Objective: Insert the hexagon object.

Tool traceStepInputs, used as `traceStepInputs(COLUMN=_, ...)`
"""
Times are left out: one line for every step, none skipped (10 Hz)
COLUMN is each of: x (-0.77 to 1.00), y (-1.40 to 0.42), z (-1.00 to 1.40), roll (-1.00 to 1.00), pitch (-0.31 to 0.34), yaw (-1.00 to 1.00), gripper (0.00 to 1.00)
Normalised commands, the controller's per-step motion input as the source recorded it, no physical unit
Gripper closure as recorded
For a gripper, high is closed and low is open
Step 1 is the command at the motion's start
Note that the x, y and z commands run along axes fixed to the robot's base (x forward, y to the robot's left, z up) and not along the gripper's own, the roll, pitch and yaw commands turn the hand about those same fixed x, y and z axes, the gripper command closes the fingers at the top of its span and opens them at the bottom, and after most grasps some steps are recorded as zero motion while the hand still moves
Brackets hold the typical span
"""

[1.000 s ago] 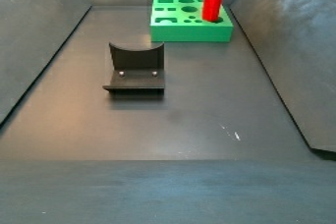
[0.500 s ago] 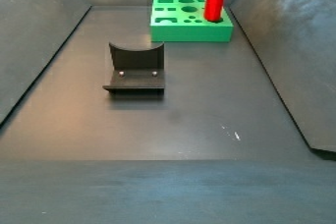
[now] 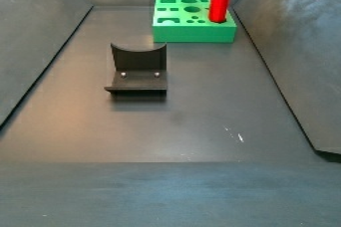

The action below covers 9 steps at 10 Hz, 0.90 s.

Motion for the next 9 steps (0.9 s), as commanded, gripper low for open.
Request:
traceStepInputs(x=-0.06, y=0.21, z=0.0, roll=-0.02, pitch=0.0, yaw=0.0, gripper=1.0)
traceStepInputs(x=-0.12, y=0.34, z=0.0, roll=-0.06, pitch=0.0, yaw=0.0, gripper=1.0)
traceStepInputs(x=-0.29, y=0.28, z=0.0, roll=-0.04, pitch=0.0, yaw=-0.04, gripper=1.0)
traceStepInputs(x=-0.26, y=0.19, z=0.0, roll=-0.04, pitch=-0.011, yaw=-0.04, gripper=1.0)
traceStepInputs(x=-0.05, y=0.0, z=-0.08, roll=-0.01, pitch=0.0, yaw=0.0, gripper=1.0)
traceStepInputs(x=0.09, y=-0.1, z=-0.32, roll=-0.02, pitch=0.0, yaw=0.0, gripper=1.0)
traceStepInputs(x=0.36, y=-0.05, z=-0.46, roll=-0.02, pitch=0.081, yaw=0.0, gripper=1.0)
traceStepInputs(x=0.32, y=-0.11, z=-0.42, roll=-0.03, pitch=0.067, yaw=0.0, gripper=1.0)
traceStepInputs(x=0.23, y=-0.12, z=-0.41, roll=-0.1, pitch=0.026, yaw=-0.01, gripper=1.0)
